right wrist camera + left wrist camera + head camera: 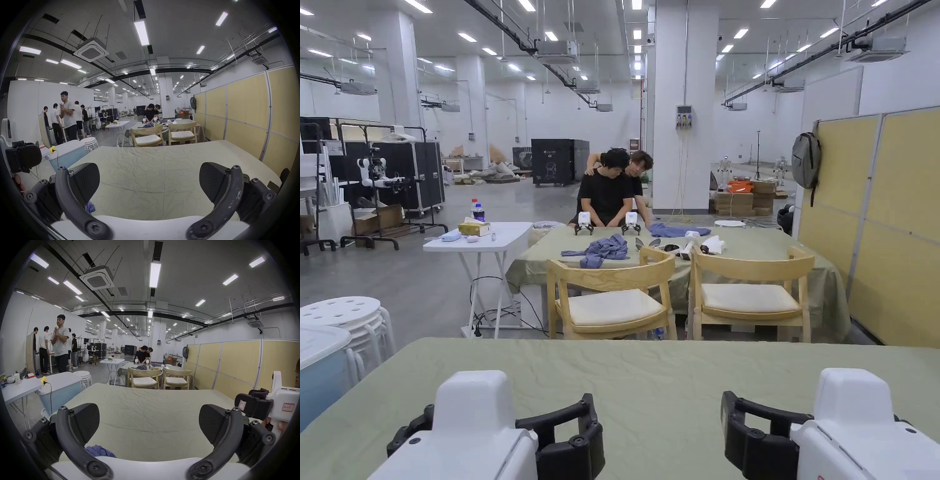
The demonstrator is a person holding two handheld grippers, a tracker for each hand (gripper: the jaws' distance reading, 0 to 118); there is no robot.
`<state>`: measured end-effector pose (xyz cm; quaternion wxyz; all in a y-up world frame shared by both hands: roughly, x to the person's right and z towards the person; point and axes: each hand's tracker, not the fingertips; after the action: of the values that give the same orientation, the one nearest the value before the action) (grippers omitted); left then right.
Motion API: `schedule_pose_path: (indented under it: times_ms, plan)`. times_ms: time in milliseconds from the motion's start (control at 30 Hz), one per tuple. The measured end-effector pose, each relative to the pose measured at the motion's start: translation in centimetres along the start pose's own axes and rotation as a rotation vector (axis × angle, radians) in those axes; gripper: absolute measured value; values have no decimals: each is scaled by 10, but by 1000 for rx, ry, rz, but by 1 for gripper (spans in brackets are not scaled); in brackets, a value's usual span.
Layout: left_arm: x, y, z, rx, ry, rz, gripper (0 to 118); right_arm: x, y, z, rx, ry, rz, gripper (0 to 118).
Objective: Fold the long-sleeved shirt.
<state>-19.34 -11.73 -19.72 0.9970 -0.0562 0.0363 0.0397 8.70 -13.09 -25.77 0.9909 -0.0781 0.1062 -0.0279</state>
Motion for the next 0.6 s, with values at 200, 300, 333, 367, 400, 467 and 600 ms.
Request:
schedule_pose_path:
  times_ms: [200, 300, 333, 367, 400, 467, 600]
  plan:
    - [-1, -1, -1, 2, 10, -11, 118, -2, 1, 0, 13, -2, -7, 118]
    - [-2, -2, -1, 2, 16, -21, 118, -2, 1, -1, 6, -1, -13, 118]
    - [-2, -2, -1, 3, 17, -21, 118, -2, 1, -1, 6, -2, -11, 118]
    - [-3, -2, -1, 5, 17, -21, 118, -2, 1, -2, 6, -9, -9, 118]
    - [-3, -2, -1, 7, 15, -19, 118, -2, 0, -2, 7, -14, -7, 118]
    - [-4, -2, -1, 6, 16, -16, 118, -2, 0, -2, 8, -18, 3, 118]
    - [-4, -3, -3, 5, 29, -39, 118, -3, 0, -3, 5, -19, 15, 118]
